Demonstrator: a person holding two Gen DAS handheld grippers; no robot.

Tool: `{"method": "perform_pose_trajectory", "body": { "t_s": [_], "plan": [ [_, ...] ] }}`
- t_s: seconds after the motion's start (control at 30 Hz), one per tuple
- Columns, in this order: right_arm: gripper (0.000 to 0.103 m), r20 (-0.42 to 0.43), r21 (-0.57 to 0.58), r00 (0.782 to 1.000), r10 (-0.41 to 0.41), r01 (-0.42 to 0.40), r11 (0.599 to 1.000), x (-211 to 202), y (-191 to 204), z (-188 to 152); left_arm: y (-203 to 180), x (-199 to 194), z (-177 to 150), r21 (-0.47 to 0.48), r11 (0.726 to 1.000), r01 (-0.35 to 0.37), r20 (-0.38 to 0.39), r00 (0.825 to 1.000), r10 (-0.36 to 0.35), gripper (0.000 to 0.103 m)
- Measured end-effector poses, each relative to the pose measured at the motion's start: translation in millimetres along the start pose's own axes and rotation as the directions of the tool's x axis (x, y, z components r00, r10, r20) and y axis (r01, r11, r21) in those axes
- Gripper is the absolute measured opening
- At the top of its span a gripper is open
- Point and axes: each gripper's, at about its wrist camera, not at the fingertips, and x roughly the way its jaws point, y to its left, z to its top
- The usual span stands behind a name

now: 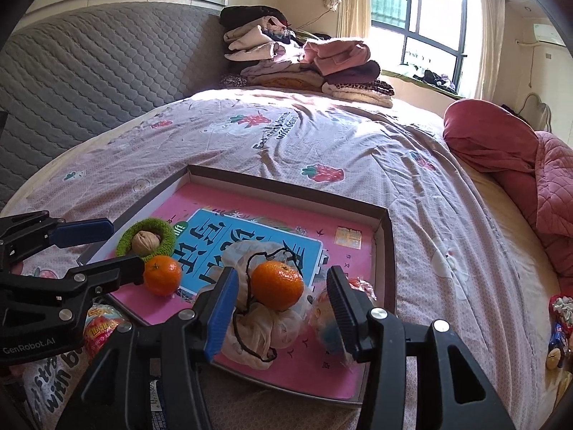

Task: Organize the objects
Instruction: 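Withdraw both grippers from the tray toward the Kinder egg and blue packet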

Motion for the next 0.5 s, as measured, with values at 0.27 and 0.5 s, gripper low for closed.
{"method": "perform_pose_trajectory", "body": {
  "t_s": [0.27,0.5],
  "plan": [
    [0.053,0.024,0.015,1.0,0.008,-0.008,1.0,-11.1,-1.1,3.8,0.5,-7.2,1.1,0.0,1.0,-0.007,0.011,1.0,0.007,0.065],
    [0.057,0.058,0.018,0.998,0.021,-0.022,1.0,-26.3,1.5,8.7,0.5,-19.0,2.0,-0.006,1.0,-0.019,0.031,0.999,0.019,0.069]
  ]
}}
